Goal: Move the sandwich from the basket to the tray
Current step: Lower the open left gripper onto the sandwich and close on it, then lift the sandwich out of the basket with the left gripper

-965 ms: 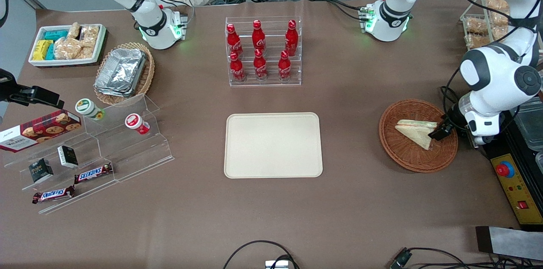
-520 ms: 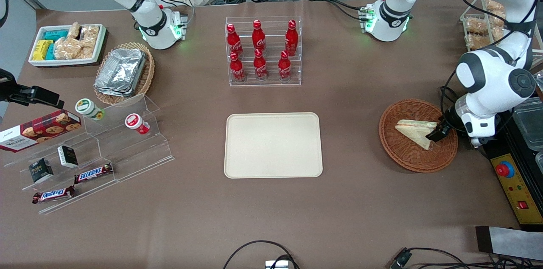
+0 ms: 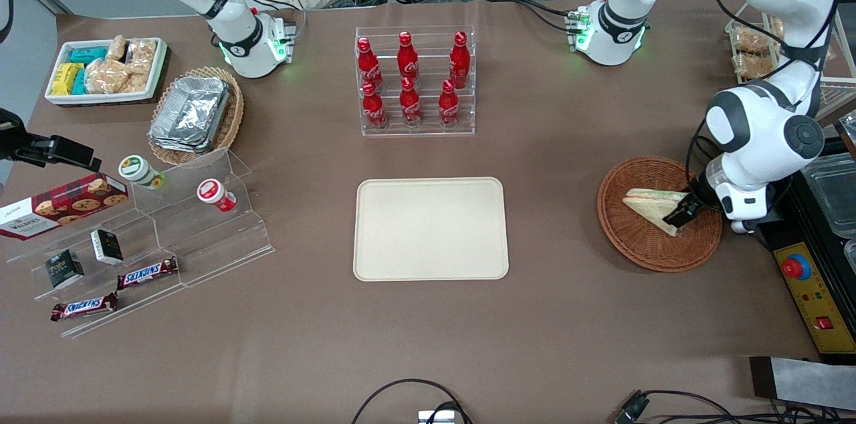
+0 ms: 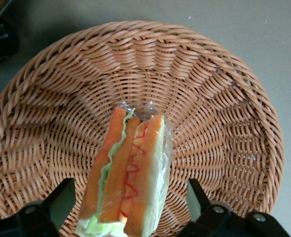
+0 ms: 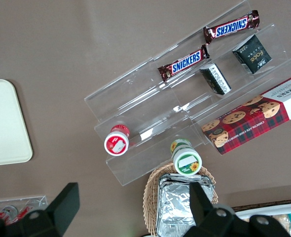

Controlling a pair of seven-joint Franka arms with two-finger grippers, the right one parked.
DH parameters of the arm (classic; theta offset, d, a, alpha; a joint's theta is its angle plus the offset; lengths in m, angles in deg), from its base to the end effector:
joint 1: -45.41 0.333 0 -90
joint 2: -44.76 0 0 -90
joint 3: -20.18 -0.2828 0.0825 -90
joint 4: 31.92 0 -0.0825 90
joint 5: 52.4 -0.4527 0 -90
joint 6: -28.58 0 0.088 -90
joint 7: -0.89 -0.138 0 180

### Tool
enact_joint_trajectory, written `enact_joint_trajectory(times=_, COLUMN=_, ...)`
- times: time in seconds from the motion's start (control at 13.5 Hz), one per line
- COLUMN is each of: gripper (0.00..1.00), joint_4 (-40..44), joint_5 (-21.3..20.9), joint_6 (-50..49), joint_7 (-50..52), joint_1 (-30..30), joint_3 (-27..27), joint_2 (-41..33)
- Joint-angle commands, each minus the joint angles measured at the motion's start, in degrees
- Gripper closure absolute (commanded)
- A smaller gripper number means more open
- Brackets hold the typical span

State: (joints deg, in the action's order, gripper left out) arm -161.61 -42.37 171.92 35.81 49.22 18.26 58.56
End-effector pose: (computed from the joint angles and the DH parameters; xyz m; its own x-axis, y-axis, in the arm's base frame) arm 0.5683 0.0560 0.1351 0.6610 0.7478 -0.0619 0.7502 -0.6571 0.0736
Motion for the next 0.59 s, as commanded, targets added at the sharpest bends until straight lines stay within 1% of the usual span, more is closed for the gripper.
enact_joint_trajectory(times=0.0, gripper=0.0, joint_4=-0.65, joint_5=0.7, joint_6=1.67, joint_7=0.42, joint_1=-0.56, joint_3=-0.01, joint_2=0.08)
enact_joint_trajectory(times=0.07, gripper=0.04, joint_4=-0.65, joint_5=0.7, joint_6=1.67, joint_7=0.33, joint_1=-0.73, joint_3=0.08, joint_2=0.17)
enact_joint_trajectory(times=0.15, gripper=0.18, joint_4=-0.57, joint_5=0.7, joint_6=1.67, joint_7=0.24, joint_1=-1.34, joint_3=0.08, joint_2=0.26)
enact_joint_trajectory(times=0.22, gripper=0.4, joint_4=-0.65, joint_5=0.7, joint_6=1.67, joint_7=0.07, joint_1=-1.52, joint_3=0.08, joint_2=0.26)
enact_joint_trajectory(times=0.3, gripper=0.59, joint_4=-0.65, joint_5=0.7, joint_6=1.67, joint_7=-0.02, joint_1=-1.52, joint_3=-0.01, joint_2=0.26)
enact_joint_trajectory(times=0.37, gripper=0.7, joint_4=-0.65, joint_5=0.61, joint_6=1.67, joint_7=-0.2, joint_1=-1.61, joint_3=-0.01, joint_2=0.26)
enact_joint_trajectory(times=0.45, gripper=0.77, joint_4=-0.65, joint_5=0.61, joint_6=1.58, joint_7=-0.37, joint_1=-1.52, joint_3=-0.01, joint_2=0.26)
enact_joint_trajectory(times=0.52, gripper=0.78, joint_4=-0.65, joint_5=0.61, joint_6=1.58, joint_7=-0.55, joint_1=-1.52, joint_3=-0.01, joint_2=0.26)
